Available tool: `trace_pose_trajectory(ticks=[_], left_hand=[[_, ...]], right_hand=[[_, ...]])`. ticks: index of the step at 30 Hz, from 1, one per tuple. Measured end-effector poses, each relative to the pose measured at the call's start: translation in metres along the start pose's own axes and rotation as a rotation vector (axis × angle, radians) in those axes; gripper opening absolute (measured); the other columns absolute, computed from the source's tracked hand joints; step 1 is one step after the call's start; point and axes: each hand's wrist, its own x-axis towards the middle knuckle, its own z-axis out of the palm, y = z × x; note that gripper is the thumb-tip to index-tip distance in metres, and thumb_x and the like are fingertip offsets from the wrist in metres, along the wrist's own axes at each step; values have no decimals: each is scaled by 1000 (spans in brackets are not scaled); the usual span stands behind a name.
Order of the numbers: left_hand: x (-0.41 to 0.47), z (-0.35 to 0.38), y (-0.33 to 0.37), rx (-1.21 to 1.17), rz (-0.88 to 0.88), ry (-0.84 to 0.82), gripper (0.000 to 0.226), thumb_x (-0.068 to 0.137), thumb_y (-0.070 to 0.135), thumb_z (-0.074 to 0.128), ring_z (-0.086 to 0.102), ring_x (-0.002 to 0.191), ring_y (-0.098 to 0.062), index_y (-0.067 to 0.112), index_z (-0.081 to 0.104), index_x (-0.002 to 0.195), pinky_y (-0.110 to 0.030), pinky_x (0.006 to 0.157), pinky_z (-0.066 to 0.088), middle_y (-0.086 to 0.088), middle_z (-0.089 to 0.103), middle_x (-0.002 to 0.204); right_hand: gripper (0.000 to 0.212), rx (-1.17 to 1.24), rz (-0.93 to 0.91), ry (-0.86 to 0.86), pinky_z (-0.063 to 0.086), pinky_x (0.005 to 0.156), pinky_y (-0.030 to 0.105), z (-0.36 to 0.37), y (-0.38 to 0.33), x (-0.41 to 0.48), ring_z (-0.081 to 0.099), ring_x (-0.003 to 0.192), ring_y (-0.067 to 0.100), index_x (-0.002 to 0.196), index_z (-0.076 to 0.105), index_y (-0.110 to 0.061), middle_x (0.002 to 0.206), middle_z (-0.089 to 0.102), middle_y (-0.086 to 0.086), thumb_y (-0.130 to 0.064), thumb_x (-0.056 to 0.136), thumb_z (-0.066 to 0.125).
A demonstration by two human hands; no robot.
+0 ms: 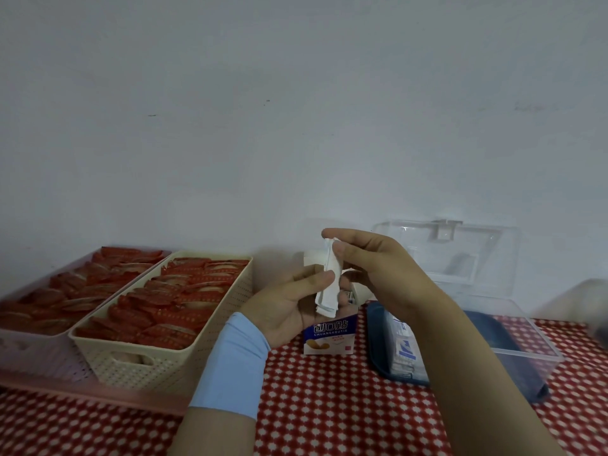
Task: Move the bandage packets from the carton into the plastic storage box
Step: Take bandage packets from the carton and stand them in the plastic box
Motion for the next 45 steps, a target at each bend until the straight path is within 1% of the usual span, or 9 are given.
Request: trace_pose_trajectory(ticks=[7, 12, 14, 18, 21, 25, 39, 42, 45], left_hand=[[3, -2, -2, 3, -2, -118, 47, 70, 32, 86, 74, 84, -28, 6, 73, 108, -37, 71, 61, -17, 73, 103], [1, -1, -5, -31, 0, -99, 33, 84, 18, 62, 73, 84, -29, 2, 65, 112, -39, 75, 62, -16, 73, 94], [2, 0, -5, -25, 4, -94, 30, 84, 15, 58, 73, 86, -31, 2, 67, 110, -42, 79, 61, -17, 73, 93], [3, 4, 2, -55, 34, -6, 32, 81, 17, 62, 73, 78, -26, 1, 71, 107, -38, 70, 63, -16, 73, 94], [4, 3, 8, -78, 81, 70, 53, 84, 23, 65, 70, 95, -28, -3, 58, 130, -41, 77, 61, -20, 68, 116], [1, 5, 10, -110, 60, 52, 61, 83, 24, 65, 72, 90, -25, -4, 51, 136, -38, 77, 61, -13, 68, 106], [-1, 3, 7, -67, 42, -63, 43, 86, 13, 59, 73, 89, -22, 1, 57, 127, -33, 67, 60, -11, 72, 102], [-3, 3, 7, -27, 35, -82, 37, 86, 12, 59, 73, 83, -24, -1, 60, 121, -35, 65, 61, -15, 72, 102], [-5, -1, 6, 22, -10, -174, 29, 90, 13, 61, 71, 83, -26, 2, 66, 116, -35, 67, 60, -16, 69, 106]], right_hand=[[12, -58, -21, -12, 50, 53, 25, -2, -3, -5, 51, 52, 13, 100, 75, -9, 72, 71, 3, -7, 94, 64], [16, -112, -48, 52, 56, 88, 44, -4, -5, -6, 68, 79, 15, 99, 78, -17, 87, 76, 3, -16, 95, 63], [16, -140, -54, 84, 55, 89, 46, -2, -4, -5, 68, 79, 13, 103, 77, -19, 90, 77, 1, -16, 94, 64], [19, -271, -161, 177, 52, 84, 32, 0, -9, -5, 69, 91, 4, 109, 72, -27, 105, 75, -9, -22, 91, 69], [30, -499, -157, -14, 45, 91, 21, -1, -18, -13, 59, 110, -6, 89, 67, -31, 123, 63, -25, -35, 66, 86], [46, -701, -143, -124, 38, 79, -2, 6, -18, -18, 41, 111, -30, 82, 60, -30, 135, 45, -35, -29, 54, 96], [33, -649, -151, -144, 45, 82, 7, 4, -17, -19, 56, 110, -12, 74, 62, -21, 120, 61, -23, -24, 62, 93], [9, -392, -142, -114, 54, 85, 33, -3, -18, -17, 66, 90, 6, 89, 65, -14, 102, 70, -6, -19, 89, 72], [22, -353, -115, -81, 52, 75, 24, -10, -18, -15, 62, 71, 9, 116, 65, -14, 82, 64, -1, -3, 98, 56]])
